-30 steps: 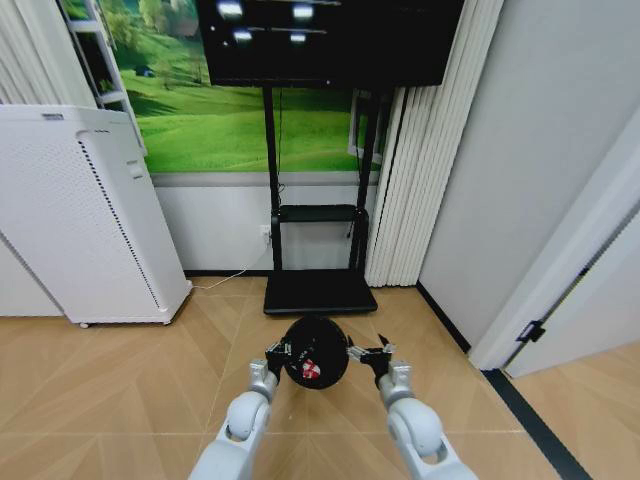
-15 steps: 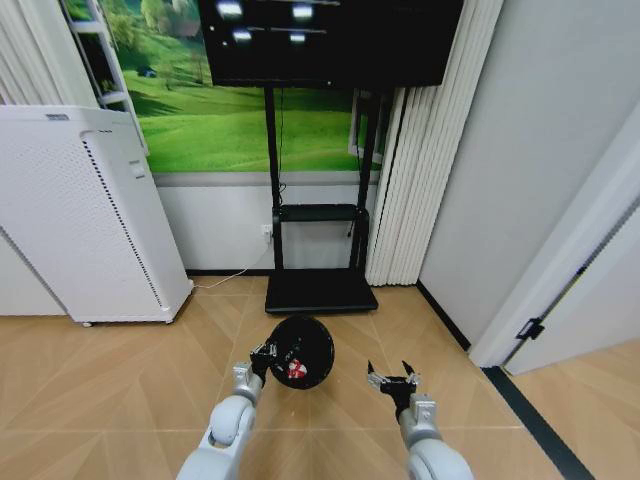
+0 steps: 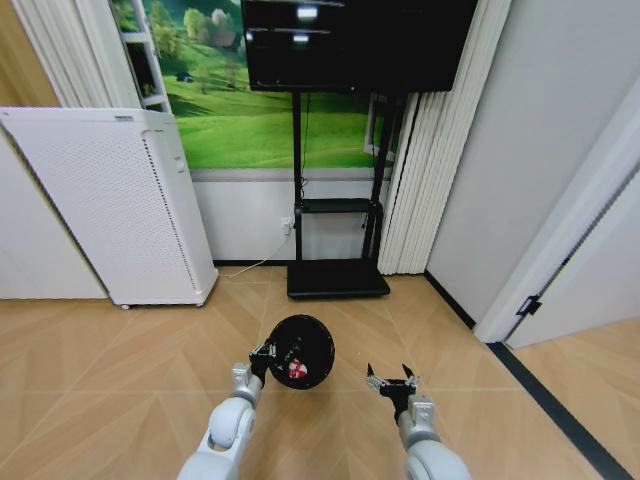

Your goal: Pick up the trash bin and place the garbage on the floor into it.

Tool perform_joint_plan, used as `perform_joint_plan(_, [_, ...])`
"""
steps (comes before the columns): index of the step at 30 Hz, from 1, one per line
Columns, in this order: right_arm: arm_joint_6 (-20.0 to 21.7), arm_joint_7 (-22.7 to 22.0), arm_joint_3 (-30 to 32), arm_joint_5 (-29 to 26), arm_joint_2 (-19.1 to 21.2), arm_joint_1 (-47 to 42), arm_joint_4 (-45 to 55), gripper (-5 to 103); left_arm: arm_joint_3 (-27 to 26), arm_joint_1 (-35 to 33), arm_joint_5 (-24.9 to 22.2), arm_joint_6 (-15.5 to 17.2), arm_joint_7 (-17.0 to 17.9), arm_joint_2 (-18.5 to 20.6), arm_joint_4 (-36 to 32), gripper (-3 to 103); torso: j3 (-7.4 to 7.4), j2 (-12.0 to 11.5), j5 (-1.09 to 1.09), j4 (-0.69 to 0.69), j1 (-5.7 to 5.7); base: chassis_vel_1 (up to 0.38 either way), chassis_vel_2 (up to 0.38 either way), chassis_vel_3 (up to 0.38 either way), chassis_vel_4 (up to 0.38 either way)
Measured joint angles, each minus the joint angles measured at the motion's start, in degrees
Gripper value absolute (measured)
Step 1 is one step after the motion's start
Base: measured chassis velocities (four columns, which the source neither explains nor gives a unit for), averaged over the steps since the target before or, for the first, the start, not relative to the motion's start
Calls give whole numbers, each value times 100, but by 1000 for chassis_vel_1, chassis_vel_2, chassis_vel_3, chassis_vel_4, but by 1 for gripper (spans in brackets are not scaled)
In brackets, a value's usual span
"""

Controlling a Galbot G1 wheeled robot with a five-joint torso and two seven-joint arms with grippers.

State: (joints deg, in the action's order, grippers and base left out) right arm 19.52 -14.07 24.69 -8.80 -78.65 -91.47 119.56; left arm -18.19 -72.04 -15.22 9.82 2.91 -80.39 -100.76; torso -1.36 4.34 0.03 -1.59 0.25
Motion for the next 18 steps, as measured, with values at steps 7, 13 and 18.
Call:
perform_joint_plan(7, [-537,-37,-49,145,-65,70,-370,100,-5,-29,46,-9,11,-57,-2,6,2,2,-11,3,-1,613,-47,-567,46])
perform_joint_plan(13, [-566,-39,12,131,-37,89,-585,100,-104,-172,58,-9,157,-152,-88,6,2,1,-4,1,-1,174,-18,-134,32])
perform_joint_plan(18, [-584,-39,80,125,-18,98,-707,100,-357,-440,-163,16,764,-282,-283,6,-1,0,-3,-2,2,-104,-3,107,-1])
